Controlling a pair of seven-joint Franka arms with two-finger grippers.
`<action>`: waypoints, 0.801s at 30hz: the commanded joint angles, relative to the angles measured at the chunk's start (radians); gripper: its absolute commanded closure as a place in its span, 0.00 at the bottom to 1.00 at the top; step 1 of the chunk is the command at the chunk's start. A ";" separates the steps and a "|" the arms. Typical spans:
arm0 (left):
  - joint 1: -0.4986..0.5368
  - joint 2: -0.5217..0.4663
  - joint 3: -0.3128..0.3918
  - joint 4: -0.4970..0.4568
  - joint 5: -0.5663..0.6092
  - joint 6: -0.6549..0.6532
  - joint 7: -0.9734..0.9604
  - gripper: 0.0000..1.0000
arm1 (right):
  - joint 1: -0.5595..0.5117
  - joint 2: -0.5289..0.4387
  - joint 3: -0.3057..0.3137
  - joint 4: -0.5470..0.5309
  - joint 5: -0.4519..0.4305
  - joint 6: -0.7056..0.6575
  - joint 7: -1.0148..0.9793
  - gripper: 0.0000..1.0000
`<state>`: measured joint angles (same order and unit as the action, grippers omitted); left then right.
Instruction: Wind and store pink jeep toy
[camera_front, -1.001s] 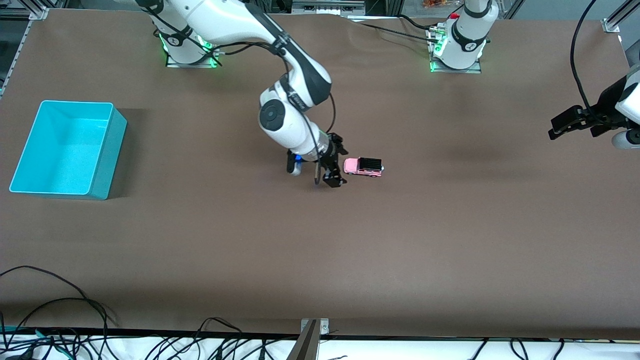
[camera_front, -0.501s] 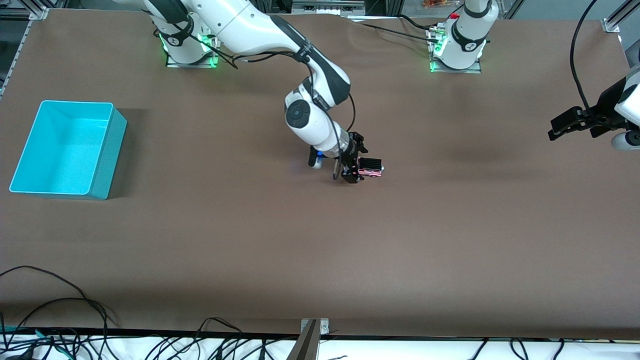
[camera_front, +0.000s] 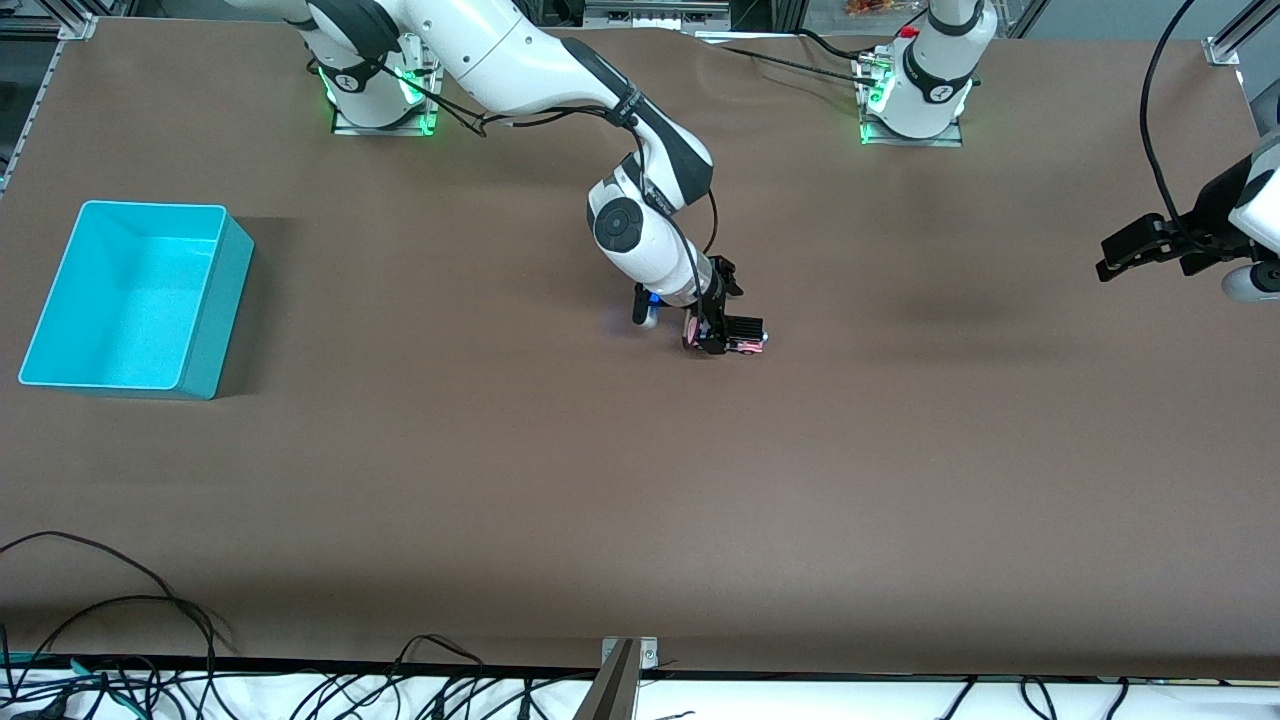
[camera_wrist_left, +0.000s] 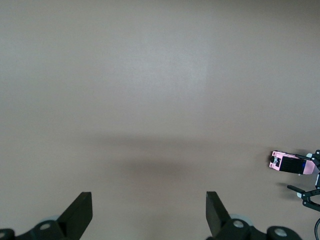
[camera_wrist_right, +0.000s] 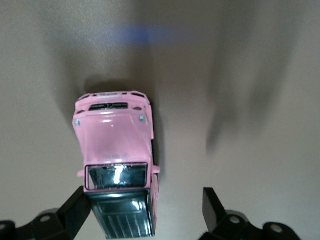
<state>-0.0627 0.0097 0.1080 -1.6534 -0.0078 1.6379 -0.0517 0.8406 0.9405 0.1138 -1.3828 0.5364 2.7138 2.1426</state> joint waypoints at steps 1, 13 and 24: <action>0.004 0.001 -0.002 0.003 0.019 0.007 0.024 0.00 | 0.008 0.029 -0.016 0.042 0.005 0.021 0.013 0.08; 0.006 0.001 -0.002 0.007 0.017 0.007 0.026 0.00 | 0.005 0.038 -0.022 0.042 0.007 0.046 0.011 0.75; -0.003 0.006 -0.002 0.017 0.017 0.007 0.033 0.00 | -0.001 0.005 -0.046 0.039 -0.071 0.014 0.007 0.77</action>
<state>-0.0630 0.0098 0.1077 -1.6534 -0.0078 1.6442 -0.0467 0.8382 0.9571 0.0729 -1.3640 0.5201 2.7475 2.1415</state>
